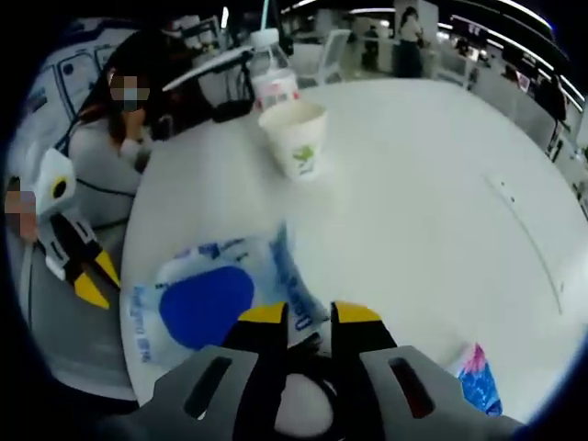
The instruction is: Arrange the tabletop items into an orderly group along one side of the table until the central work area is clear of visible clutter.
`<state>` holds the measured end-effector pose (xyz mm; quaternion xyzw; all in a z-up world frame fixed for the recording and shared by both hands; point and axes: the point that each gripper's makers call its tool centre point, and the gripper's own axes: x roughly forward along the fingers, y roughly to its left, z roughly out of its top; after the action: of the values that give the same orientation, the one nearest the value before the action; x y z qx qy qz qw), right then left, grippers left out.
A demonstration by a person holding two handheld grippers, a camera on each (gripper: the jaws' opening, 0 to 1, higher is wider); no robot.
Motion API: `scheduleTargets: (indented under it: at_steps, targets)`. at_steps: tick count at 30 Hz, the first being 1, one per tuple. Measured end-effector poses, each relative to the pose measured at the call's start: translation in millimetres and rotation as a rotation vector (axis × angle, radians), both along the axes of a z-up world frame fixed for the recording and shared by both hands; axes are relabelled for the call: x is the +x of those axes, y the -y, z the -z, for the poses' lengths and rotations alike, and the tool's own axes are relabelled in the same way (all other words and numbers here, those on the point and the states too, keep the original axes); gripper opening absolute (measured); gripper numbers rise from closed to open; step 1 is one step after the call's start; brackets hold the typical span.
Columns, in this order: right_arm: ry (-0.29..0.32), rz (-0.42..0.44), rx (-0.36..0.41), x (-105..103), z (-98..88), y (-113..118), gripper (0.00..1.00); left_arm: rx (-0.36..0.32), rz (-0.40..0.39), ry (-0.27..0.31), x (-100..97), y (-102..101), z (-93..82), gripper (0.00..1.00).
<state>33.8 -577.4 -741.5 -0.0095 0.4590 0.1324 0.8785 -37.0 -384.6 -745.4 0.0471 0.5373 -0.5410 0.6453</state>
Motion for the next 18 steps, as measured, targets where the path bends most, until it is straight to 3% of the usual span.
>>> scheduleTargets:
  at_steps: [11, 18]
  targets:
    - [-0.007, 0.002, 0.005, -2.7, 3.7, -0.5, 0.04, 0.026, -0.095, -0.066, 9.1, 1.5, 12.6, 0.13]
    - [0.014, 0.019, 0.026, -10.5, -0.5, -8.1, 0.01, 0.025, -0.133, -0.067, 17.0, 1.5, 16.3, 0.03]
